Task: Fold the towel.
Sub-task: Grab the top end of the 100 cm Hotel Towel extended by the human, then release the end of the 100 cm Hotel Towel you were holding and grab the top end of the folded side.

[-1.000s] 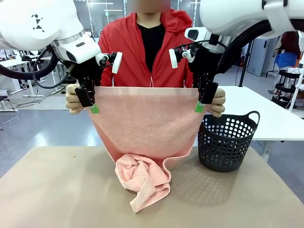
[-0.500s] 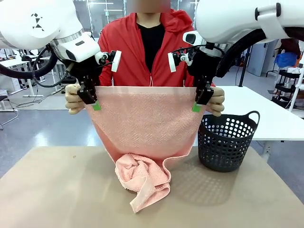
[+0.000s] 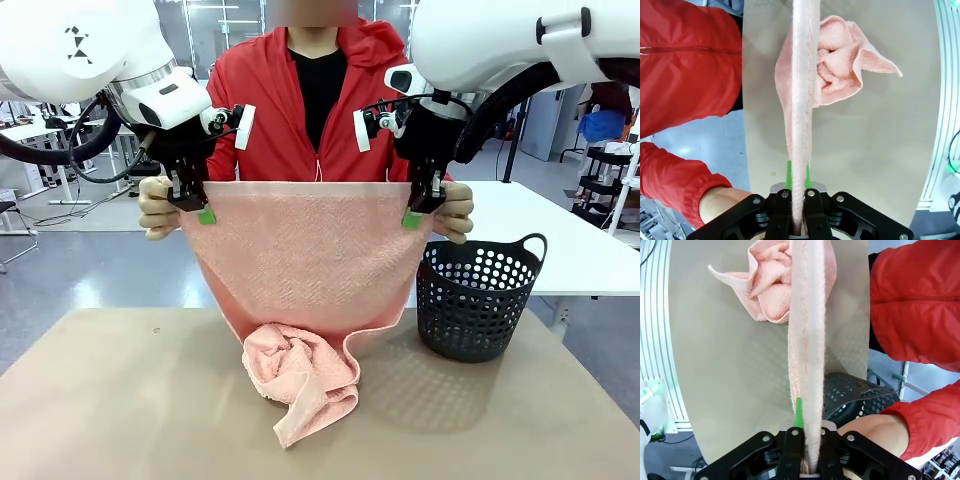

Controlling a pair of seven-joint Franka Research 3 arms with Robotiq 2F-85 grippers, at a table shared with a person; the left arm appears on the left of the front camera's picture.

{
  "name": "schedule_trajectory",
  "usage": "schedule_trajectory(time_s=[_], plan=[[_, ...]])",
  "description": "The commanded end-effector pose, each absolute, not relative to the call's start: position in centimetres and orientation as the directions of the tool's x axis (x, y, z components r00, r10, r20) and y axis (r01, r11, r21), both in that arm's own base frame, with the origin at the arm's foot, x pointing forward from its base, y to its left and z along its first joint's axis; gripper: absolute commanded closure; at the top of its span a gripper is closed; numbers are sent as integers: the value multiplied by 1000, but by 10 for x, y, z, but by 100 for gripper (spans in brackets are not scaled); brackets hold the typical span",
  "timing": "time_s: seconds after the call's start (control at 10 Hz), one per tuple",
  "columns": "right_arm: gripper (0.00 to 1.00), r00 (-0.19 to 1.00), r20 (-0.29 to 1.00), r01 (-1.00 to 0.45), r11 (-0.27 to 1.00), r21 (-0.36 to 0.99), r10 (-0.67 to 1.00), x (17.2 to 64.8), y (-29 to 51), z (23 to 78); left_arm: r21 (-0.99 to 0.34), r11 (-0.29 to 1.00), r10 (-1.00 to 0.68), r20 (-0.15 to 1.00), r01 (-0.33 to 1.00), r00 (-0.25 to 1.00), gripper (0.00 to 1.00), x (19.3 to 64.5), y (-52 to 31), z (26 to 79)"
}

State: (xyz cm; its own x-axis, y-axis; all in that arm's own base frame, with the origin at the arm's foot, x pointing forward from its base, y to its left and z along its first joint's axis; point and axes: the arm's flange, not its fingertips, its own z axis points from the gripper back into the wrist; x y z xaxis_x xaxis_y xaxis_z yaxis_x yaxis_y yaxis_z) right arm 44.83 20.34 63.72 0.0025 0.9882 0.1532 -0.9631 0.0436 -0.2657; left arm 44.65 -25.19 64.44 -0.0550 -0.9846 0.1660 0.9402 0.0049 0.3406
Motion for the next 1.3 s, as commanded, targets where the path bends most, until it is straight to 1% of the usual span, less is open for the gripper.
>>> schedule_trajectory(time_s=[0.0, 0.1, 0.2, 1.2], plan=[[100, 29, 139, -956, 69, -286, 990, 448, 206, 635, 352, 40, -985, 173, 935, -23, 100, 443, -250, 648], [100, 41, 181, -955, 92, -281, 983, 452, 204, 636, 346, 58, -983, 183, 937, -7, 100, 444, -243, 645], [100, 2, 154, -963, 44, -267, 988, 448, 204, 638, 342, 8, -985, 167, 940, -52, 100, 446, -251, 645], [100, 2, 154, -963, 44, -267, 988, 448, 204, 638, 342, 8, -985, 167, 940, -52, 100, 446, -251, 645]])
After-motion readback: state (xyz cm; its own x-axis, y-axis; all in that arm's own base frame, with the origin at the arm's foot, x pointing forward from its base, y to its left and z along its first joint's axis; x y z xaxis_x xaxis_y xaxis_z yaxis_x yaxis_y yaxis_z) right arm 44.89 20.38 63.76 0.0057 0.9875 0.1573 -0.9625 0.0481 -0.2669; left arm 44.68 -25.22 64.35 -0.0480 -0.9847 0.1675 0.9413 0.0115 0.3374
